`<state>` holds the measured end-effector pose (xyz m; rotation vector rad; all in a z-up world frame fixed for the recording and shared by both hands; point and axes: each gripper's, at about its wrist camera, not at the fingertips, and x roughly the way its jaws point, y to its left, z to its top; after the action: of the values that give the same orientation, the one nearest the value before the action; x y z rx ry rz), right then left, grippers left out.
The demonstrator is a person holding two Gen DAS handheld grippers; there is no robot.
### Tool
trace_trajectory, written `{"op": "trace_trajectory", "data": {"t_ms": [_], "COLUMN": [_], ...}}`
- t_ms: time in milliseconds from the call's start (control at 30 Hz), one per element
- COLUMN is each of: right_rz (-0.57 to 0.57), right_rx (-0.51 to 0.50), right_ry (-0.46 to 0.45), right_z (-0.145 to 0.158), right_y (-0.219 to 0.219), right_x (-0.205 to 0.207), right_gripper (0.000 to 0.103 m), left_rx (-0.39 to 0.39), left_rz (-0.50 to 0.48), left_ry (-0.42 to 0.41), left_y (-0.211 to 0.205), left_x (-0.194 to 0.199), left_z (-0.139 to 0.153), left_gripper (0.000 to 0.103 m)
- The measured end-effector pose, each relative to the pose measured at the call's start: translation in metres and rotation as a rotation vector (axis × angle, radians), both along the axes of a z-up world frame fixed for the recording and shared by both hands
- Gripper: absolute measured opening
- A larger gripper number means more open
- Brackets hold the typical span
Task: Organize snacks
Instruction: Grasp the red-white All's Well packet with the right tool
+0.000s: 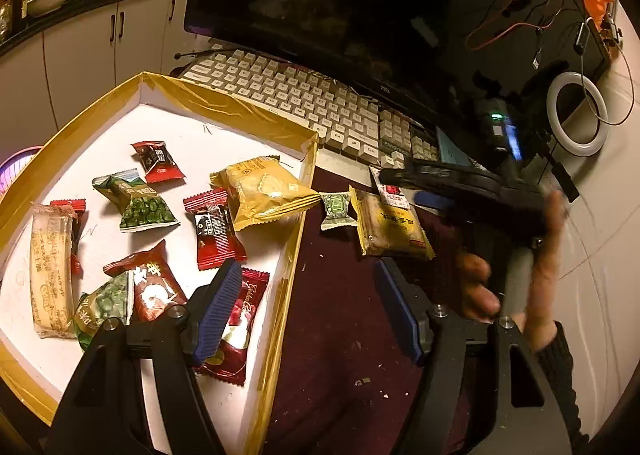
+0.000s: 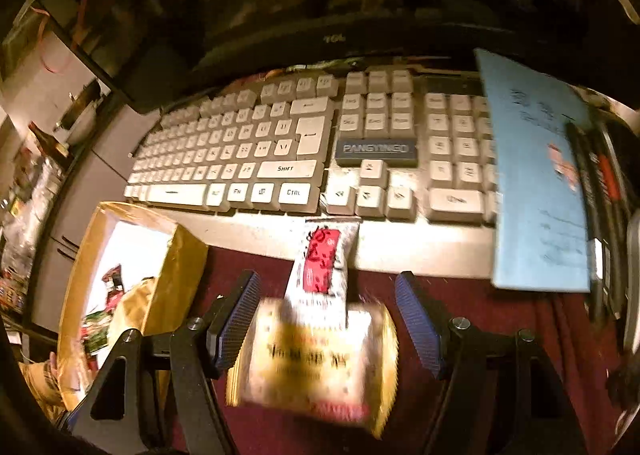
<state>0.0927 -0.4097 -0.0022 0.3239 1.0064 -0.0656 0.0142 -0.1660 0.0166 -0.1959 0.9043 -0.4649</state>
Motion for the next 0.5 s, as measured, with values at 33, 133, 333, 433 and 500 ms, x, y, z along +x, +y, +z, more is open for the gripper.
{"op": "trace_trajectory", "data": {"t_ms": [33, 133, 333, 433, 500], "right_rz": [0.007, -0.005, -0.001, 0.004, 0.0], "right_rx": [-0.007, -0.06, -0.191, -0.19, -0.157], "right_ry": [0.007, 0.042, 0.018, -0.032, -0.077], "right_z": [-0.003, -0.013, -0.012, -0.002, 0.006], "right_y": [0.002, 0.008, 0.027, 0.033, 0.032], "right_x": [0.004, 0.013, 0.005, -0.009, -0.022], "right_gripper": [0.066, 0.048, 0.032, 0.031, 0.031], "left_rx": [-0.001, -0.002, -0.006, -0.001, 0.007], "left_rz": [0.003, -0.002, 0.003, -0.002, -0.006], "left_ry": [0.0, 0.006, 0.01, 0.008, 0.005], "left_y": [0.001, 0.001, 0.004, 0.002, -0.002], "left_x": [0.0, 0.0, 0.0, -0.001, -0.003], "left_z": [0.0, -0.002, -0.002, -0.002, -0.001], "left_gripper": [0.068, 0.068, 0.068, 0.068, 0.068]}}
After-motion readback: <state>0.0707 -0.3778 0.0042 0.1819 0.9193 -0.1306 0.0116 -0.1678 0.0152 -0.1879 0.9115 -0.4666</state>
